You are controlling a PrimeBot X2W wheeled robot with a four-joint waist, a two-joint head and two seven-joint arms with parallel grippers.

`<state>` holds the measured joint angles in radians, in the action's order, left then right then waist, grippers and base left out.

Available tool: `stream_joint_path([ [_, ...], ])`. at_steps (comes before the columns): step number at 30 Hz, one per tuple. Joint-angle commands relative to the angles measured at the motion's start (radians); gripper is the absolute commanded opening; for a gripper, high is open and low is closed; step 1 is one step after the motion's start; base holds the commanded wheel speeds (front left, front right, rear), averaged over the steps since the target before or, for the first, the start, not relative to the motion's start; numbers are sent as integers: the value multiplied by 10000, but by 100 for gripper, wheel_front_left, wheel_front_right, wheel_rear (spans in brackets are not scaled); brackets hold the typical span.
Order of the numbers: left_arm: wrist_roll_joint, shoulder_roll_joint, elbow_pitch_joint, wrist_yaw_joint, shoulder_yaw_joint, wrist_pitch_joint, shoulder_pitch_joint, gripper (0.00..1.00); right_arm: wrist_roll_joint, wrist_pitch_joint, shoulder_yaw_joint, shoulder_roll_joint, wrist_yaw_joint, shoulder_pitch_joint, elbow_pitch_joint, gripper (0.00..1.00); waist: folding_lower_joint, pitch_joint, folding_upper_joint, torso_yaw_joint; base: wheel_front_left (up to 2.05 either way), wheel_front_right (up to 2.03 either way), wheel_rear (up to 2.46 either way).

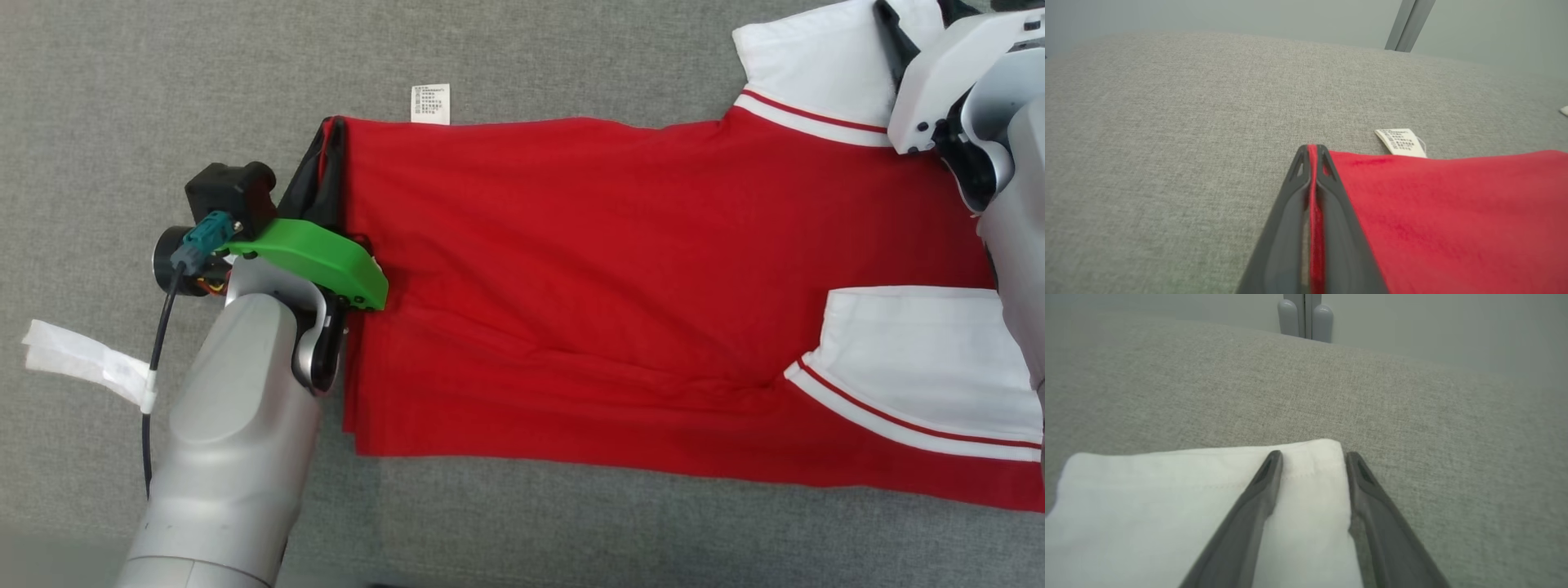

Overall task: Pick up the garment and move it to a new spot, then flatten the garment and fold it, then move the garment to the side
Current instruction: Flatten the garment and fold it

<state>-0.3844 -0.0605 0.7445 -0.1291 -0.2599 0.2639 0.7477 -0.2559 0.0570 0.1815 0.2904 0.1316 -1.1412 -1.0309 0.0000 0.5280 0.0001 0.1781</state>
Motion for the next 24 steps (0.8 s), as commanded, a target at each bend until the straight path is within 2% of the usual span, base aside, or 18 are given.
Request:
stream_joint_path([
  [1, -106, -30, -73, -19, -8, -1, -96, 0, 34, -154, -41, 20, -20, 107, -245, 0, 0, -4, -1, -16, 0, 0, 0],
  [6, -116, -169, -526, -22, 101, -1, -50, 0, 441, -2347, -524, 153, -20, -486, 10, 0, 0, -108, -1, -167, 0, 0, 0],
  [9, -84, -244, -989, -12, 175, 1, -79, 0, 756, -3059, -938, 81, -20, -639, 175, 0, 0, -232, -1, -315, 0, 0, 0],
  [13, -41, -376, -1674, -13, 281, 0, -278, 0, 1009, -3232, -1510, -184, -20, -529, 981, 0, 0, -503, -1, -563, 0, 0, 0],
  [17, 67, -481, -2113, -13, 431, 0, -514, 0, 965, -3222, -1886, -497, -20, 287, 2171, 0, 0, -873, -1, -864, 0, 0, 0],
  [24, 290, -553, -2324, -14, 820, 0, -1641, 0, 268, -3226, -1893, -778, -20, 2470, 3981, 0, 0, -1825, -1, -1427, 0, 0, 0],
])
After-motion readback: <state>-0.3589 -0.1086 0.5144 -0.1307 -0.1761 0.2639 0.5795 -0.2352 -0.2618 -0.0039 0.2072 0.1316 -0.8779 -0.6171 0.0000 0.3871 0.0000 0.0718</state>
